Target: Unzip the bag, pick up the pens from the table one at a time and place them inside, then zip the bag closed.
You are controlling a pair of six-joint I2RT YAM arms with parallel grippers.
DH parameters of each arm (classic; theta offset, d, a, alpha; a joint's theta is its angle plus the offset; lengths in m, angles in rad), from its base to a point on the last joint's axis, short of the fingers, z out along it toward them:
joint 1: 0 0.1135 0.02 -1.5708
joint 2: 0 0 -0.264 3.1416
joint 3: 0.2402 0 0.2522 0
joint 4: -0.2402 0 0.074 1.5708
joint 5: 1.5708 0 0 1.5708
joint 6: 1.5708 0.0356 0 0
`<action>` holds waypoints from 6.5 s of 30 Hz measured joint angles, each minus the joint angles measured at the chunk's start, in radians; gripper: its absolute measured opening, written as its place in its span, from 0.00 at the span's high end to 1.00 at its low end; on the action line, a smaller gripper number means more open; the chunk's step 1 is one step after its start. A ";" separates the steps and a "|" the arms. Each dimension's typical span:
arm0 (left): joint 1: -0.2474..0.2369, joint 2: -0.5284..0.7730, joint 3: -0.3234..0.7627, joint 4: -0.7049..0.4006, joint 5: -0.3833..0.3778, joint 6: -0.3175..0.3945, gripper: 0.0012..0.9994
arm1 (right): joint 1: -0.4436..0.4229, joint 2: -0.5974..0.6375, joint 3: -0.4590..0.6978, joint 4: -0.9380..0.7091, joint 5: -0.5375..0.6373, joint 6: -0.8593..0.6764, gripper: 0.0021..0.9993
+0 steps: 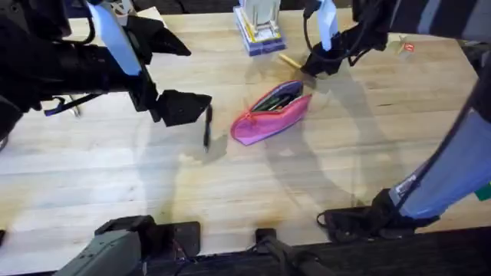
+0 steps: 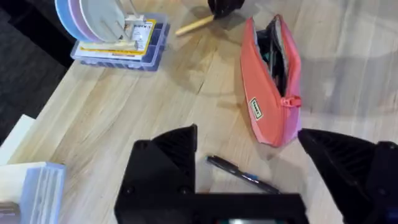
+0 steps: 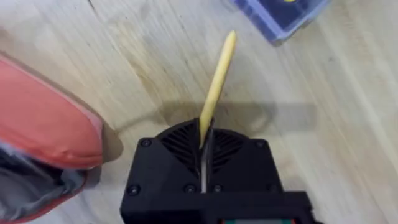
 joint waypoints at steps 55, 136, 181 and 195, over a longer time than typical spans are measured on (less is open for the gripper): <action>0.000 0.000 0.000 0.000 0.000 0.000 0.01 | 0.178 -0.755 -0.001 -0.701 0.056 -0.221 0.26; 0.000 0.000 0.000 0.004 0.000 0.000 0.01 | 0.540 -0.767 -0.486 -0.404 0.233 0.893 0.00; 0.000 0.000 0.000 0.004 0.000 0.000 0.01 | 0.744 -0.458 -0.483 -0.302 0.462 0.861 0.40; 0.000 0.000 0.000 0.004 0.000 0.000 0.01 | 0.743 -0.480 -0.470 -0.343 0.501 0.821 0.97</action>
